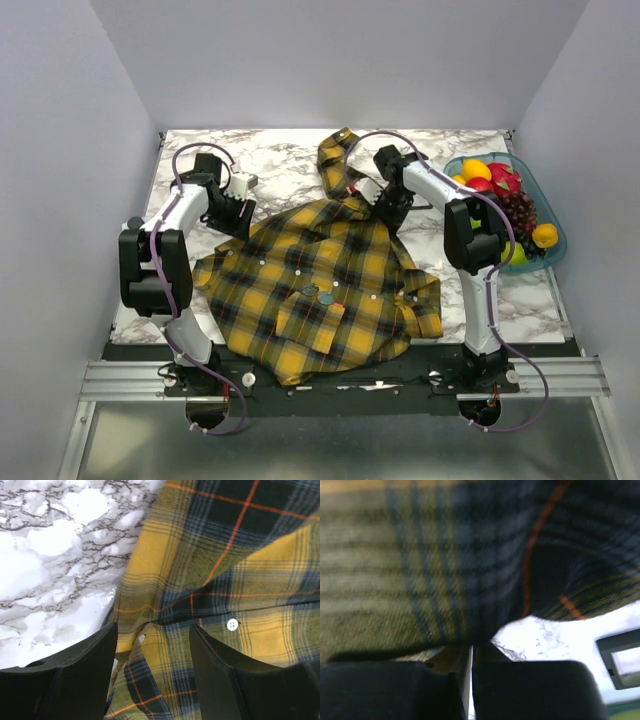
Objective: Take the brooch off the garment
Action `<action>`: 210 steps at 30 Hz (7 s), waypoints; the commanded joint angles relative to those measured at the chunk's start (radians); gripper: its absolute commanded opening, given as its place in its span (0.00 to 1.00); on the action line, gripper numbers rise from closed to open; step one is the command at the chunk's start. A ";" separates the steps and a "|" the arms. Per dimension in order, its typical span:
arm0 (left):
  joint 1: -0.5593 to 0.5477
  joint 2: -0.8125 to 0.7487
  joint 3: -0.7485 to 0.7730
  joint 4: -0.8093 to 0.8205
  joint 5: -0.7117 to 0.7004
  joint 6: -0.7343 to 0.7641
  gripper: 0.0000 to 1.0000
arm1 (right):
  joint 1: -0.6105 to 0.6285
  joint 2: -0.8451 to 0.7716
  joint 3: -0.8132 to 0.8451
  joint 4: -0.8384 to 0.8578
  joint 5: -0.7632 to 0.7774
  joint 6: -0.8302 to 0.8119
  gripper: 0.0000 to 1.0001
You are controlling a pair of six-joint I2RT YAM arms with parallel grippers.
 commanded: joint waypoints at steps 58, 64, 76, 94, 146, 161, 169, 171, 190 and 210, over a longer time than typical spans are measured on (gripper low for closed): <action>-0.096 0.171 0.452 -0.045 0.263 -0.212 0.00 | -0.218 -0.256 0.162 -0.056 0.073 0.155 0.01; -0.094 -0.248 0.300 -0.008 0.097 -0.147 0.00 | -0.220 -0.425 0.030 0.077 0.125 0.143 0.00; -0.125 -0.549 -0.189 -0.148 0.110 -0.115 0.63 | -0.233 -0.659 -0.600 0.275 0.301 -0.104 0.00; -0.036 0.153 0.243 -0.010 0.250 -0.147 0.82 | -0.241 -0.556 -0.602 0.258 0.304 -0.012 0.00; -0.050 -0.084 0.329 -0.156 -0.106 0.049 0.62 | -0.281 -0.564 -0.352 0.213 -0.221 -0.029 0.17; 0.104 -0.173 0.165 -0.068 -0.288 -0.110 0.75 | -0.077 -0.249 -0.364 0.172 0.045 -0.087 0.50; 0.105 -0.121 0.071 -0.057 -0.248 -0.139 0.73 | -0.095 -0.403 -0.612 0.146 0.178 -0.066 0.10; 0.104 -0.100 0.058 -0.054 -0.224 -0.147 0.70 | -0.103 -0.453 -0.692 0.135 0.198 -0.072 0.06; 0.104 -0.200 -0.082 -0.114 -0.132 -0.067 0.62 | -0.218 -0.537 -0.283 -0.024 -0.154 -0.208 0.41; 0.134 -0.123 0.114 -0.122 -0.181 -0.150 0.69 | -0.068 0.145 0.463 0.014 -0.113 -0.392 0.57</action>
